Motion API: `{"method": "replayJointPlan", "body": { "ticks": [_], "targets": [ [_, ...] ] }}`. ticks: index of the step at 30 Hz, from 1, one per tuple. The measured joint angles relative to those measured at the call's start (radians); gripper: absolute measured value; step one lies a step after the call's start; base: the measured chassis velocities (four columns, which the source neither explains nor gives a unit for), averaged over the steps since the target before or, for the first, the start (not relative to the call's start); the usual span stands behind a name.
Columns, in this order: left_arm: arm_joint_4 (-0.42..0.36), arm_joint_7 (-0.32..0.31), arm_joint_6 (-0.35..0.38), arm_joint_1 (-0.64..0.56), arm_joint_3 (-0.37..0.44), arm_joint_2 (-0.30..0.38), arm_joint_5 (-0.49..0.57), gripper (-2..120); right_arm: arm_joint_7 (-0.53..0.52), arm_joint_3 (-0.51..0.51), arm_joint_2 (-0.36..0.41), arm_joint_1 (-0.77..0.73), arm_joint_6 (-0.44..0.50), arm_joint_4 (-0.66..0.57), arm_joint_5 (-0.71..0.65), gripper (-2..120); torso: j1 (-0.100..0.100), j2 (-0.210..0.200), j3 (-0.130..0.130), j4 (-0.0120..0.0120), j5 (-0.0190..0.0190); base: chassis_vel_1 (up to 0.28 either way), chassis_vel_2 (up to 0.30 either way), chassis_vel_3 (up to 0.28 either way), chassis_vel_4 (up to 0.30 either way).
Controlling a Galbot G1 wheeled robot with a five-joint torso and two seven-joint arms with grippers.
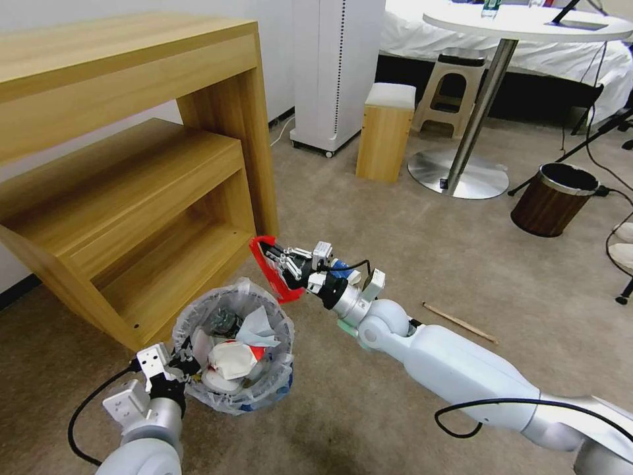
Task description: Pick up the trash bin and place the garbage on the floor into it.
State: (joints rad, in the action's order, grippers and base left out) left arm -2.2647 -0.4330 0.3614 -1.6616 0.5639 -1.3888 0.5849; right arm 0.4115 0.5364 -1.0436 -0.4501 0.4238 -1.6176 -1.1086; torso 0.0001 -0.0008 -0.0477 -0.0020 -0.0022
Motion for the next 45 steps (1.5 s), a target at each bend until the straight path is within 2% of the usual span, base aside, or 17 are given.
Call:
{"method": "replayJointPlan", "body": {
  "ticks": [8,22,34,37,38,40,42,43,45],
  "targets": [
    [0.000,0.000,0.000,0.005,0.000,-0.001,0.001,1,-0.001,0.012,0.008,-0.002,-0.003,-0.001,0.001,0,0.000,0.000,0.000,-0.0001,0.0001,0.000,0.000,0.000,0.000],
    [-0.022,-0.001,0.000,-0.009,0.004,-0.001,0.005,1,0.032,0.056,-0.014,-0.060,0.037,0.163,0.075,0,0.000,0.000,0.000,-0.0001,0.0002,0.000,0.000,0.000,0.000],
    [-0.027,0.000,-0.002,-0.009,0.002,-0.005,0.006,1,-0.012,0.053,-0.013,-0.073,0.045,0.203,0.150,0,0.000,0.000,0.000,0.0000,0.0002,0.000,0.000,0.000,0.000],
    [-0.027,0.000,-0.003,-0.010,0.004,-0.003,0.007,1,-0.012,0.050,-0.008,-0.073,0.043,0.197,0.150,6,0.000,0.000,0.000,-0.0001,0.0001,0.000,0.000,0.000,0.000],
    [-0.028,0.001,-0.004,-0.011,0.005,-0.001,0.008,1,-0.013,0.045,-0.004,-0.073,0.038,0.185,0.149,14,0.000,0.000,0.000,-0.0001,0.0002,0.000,0.000,0.000,0.000],
    [-0.028,0.001,-0.004,-0.010,0.005,-0.001,0.010,1,-0.014,0.042,0.000,-0.073,0.034,0.175,0.146,17,0.000,0.000,0.000,0.0000,0.0002,0.000,0.000,0.000,0.000],
    [-0.021,0.000,-0.004,-0.003,0.010,0.004,0.018,1,-0.016,0.035,0.011,-0.078,0.026,0.146,0.141,28,0.000,0.000,0.000,-0.0001,0.0002,0.000,0.000,0.000,0.000],
    [-0.021,0.000,-0.004,-0.003,0.010,0.004,0.018,1,-0.016,0.035,0.011,-0.078,0.026,0.146,0.141,28,0.000,0.000,0.000,-0.0001,0.0002,0.000,0.000,0.000,0.000],
    [-0.009,-0.002,-0.004,0.004,0.018,0.011,0.026,1,-0.016,0.022,0.025,-0.084,0.018,0.118,0.139,37,0.000,0.000,0.000,-0.0001,0.0000,0.000,0.000,0.000,0.000]
  ]
}}
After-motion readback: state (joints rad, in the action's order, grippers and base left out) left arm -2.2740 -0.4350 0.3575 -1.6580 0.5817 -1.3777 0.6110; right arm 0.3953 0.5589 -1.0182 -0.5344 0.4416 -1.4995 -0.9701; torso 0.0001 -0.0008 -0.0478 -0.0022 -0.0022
